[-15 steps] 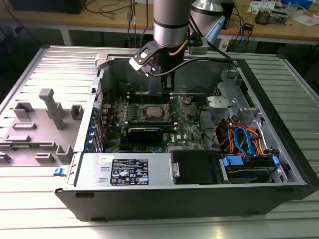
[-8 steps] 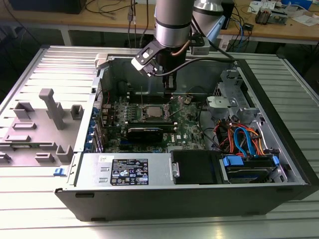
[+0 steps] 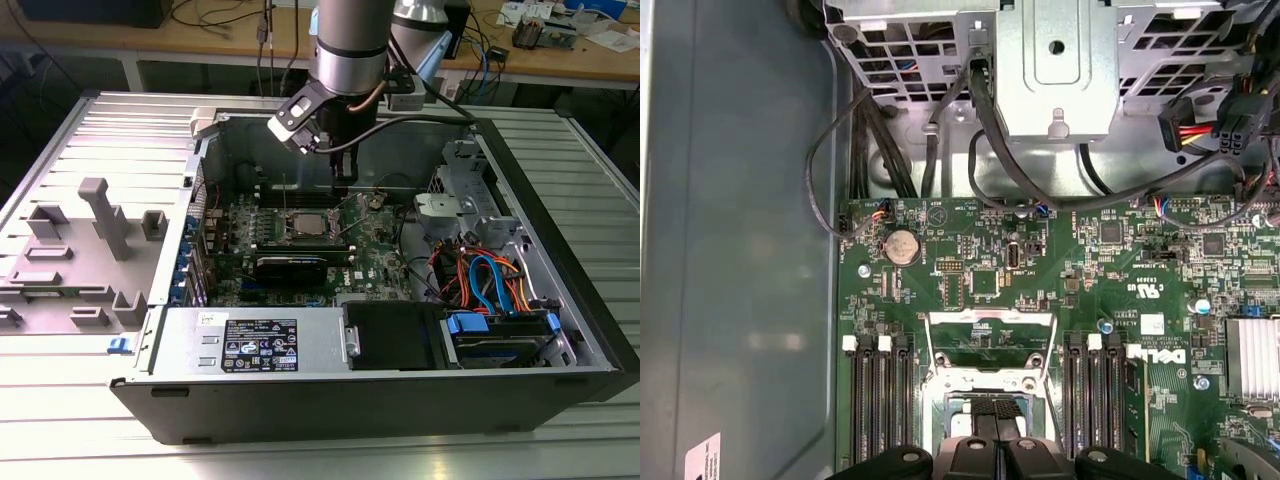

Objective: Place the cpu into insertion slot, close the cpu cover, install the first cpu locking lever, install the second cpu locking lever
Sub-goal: 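Close the cpu cover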

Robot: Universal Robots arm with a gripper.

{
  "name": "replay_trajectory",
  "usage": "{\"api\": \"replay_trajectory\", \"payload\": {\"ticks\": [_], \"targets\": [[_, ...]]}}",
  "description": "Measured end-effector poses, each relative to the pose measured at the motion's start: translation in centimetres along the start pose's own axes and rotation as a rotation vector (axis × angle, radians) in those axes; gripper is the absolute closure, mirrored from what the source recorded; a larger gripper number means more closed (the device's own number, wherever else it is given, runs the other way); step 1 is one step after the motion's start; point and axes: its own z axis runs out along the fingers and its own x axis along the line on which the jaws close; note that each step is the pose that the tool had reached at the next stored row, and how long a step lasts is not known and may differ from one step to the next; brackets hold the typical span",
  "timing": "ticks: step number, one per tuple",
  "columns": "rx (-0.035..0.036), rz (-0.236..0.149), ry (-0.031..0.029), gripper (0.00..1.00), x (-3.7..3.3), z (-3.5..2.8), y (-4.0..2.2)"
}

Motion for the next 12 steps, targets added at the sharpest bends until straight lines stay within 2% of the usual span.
{"api": "replay_trajectory", "payload": {"ticks": [12], "targets": [[0.0000, 0.000, 0.0000, 0.89, 0.00, 0.01, 0.35]]}}
